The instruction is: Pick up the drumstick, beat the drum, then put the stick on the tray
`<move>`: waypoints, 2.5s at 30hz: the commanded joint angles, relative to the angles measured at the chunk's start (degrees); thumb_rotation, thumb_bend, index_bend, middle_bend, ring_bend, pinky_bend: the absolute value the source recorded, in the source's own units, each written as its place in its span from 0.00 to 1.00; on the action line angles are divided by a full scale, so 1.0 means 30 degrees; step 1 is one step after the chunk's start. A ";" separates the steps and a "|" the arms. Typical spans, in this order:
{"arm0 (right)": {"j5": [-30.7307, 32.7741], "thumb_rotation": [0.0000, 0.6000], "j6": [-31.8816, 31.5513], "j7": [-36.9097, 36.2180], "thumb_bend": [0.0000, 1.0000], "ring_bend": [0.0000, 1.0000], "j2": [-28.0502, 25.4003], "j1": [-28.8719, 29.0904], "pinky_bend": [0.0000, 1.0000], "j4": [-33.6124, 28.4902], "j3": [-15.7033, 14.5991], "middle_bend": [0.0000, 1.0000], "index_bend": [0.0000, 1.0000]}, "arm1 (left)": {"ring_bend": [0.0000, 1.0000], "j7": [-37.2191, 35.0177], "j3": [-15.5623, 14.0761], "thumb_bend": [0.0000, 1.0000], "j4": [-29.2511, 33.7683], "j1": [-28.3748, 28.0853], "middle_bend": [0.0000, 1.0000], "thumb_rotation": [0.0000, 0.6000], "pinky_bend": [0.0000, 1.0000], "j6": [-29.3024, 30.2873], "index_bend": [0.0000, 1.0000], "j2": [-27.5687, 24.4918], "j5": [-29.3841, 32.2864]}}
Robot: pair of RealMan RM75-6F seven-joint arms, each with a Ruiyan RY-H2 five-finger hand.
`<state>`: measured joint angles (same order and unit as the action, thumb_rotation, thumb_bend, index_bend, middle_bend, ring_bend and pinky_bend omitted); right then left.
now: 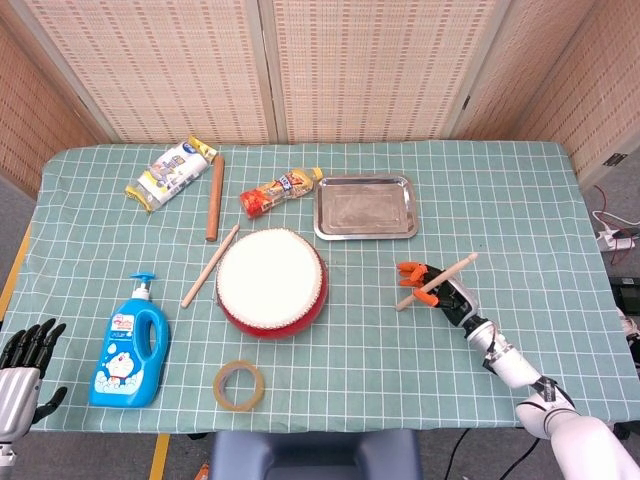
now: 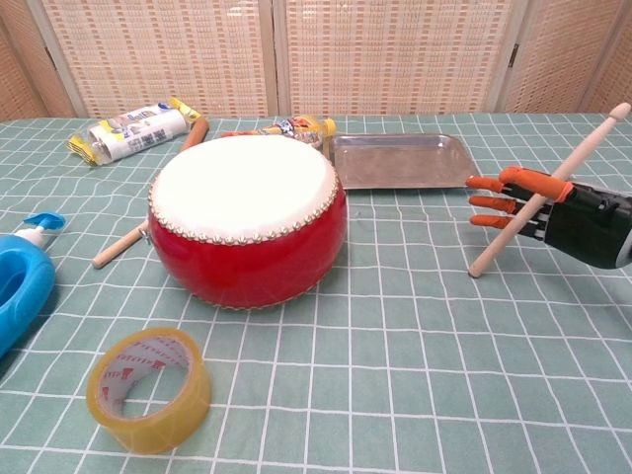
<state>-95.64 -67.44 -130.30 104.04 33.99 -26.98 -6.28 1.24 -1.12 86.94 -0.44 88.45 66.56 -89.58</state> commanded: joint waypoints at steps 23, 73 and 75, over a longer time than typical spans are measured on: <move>-0.0094 0.90 0.0976 0.1907 0.21 0.47 0.1264 0.1074 0.46 -0.0600 -0.0128 0.50 0.70 | 0.00 -0.0458 -0.0062 0.20 -0.0467 0.0008 0.00 1.00 0.00 -0.0394 0.00 0.0191 0.0271; 0.3044 1.00 0.1588 3.1544 0.52 1.00 -0.5642 0.3028 1.00 -1.3445 0.4675 1.00 1.00 | 0.00 -0.0932 0.0134 0.23 -0.1273 -0.0135 0.00 1.00 0.00 -0.0226 0.00 0.0396 0.0155; 0.3952 1.00 0.2039 3.6453 0.52 1.00 -0.5998 0.3429 1.00 -1.4796 0.5395 1.00 1.00 | 0.00 -0.1003 0.0144 0.23 -0.1290 -0.0150 0.00 1.00 0.00 -0.0125 0.00 0.0407 0.0041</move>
<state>-89.85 -64.77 -59.35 94.82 40.67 -55.02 3.16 -1.71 -0.70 83.10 -0.87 88.01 67.77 -89.38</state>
